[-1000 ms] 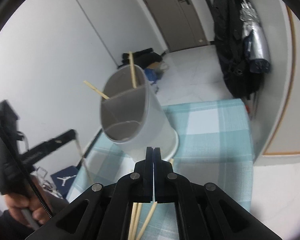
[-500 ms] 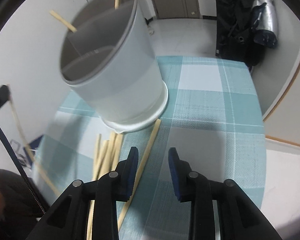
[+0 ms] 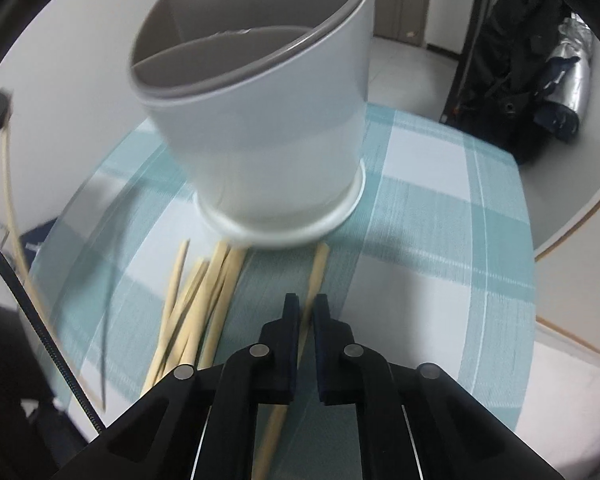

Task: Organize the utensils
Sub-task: 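Carry the left gripper's chopstick over the holder while the right gripper returns to the pile, then grasp and lift a chopstick with the right gripper while the left gripper holds its chopstick above the holder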

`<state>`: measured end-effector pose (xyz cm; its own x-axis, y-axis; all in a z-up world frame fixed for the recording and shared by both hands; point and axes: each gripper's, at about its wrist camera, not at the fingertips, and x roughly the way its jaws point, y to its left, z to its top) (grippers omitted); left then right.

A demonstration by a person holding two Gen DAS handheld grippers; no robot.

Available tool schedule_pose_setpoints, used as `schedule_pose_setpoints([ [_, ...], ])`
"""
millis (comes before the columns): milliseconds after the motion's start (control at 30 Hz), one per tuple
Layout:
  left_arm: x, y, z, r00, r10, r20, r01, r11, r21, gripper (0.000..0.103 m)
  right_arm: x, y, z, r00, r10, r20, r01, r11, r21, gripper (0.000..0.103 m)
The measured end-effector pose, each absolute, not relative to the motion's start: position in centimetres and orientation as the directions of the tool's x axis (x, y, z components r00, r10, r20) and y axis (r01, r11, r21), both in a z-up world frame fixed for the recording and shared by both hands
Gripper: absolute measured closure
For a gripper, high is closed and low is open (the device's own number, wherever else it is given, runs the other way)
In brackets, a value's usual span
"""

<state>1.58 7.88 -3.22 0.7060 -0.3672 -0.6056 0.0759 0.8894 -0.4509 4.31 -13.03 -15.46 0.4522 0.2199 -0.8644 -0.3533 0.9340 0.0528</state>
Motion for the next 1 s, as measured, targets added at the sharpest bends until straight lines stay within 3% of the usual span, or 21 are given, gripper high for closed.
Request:
schedule_pose_setpoints([
  [200,1.7,8.1,-3.1,0.704,-0.371,-0.606,0.068,0.884,-0.462,0.1,2.8,-12.9,-15.3,0.328,0.236,-0.915,-0.445,0.893,0.07,0.096],
  [467,1.8,8.5,-3.5,0.693,-0.368,-0.619,0.052,0.883,-0.467,0.1,4.6,-11.7,-15.2,0.367,0.203,-0.908,-0.45,0.893,0.018,0.083],
  [567,1.6,8.4,-3.3,0.696,-0.365,-0.618,0.056,0.886,-0.46,0.1,5.5,-11.2,-15.3,0.377,0.188,-0.907,-0.435,0.9,0.006,0.084],
  [633,1.5,8.1,-3.1,0.699,-0.363,-0.617,0.065,0.891,-0.45,0.1,5.8,-10.6,-15.0,0.371,0.19,-0.909,-0.427,0.904,0.015,0.096],
  [700,1.4,7.9,-3.0,0.697,-0.365,-0.617,0.075,0.893,-0.443,0.1,5.8,-11.0,-14.8,0.364,0.22,-0.905,-0.422,0.905,0.05,0.097],
  [1000,0.4,5.1,-1.1,0.689,-0.347,-0.637,0.144,0.926,-0.349,0.1,4.0,-15.8,-9.6,0.557,0.387,-0.735,-0.337,0.914,0.225,0.098],
])
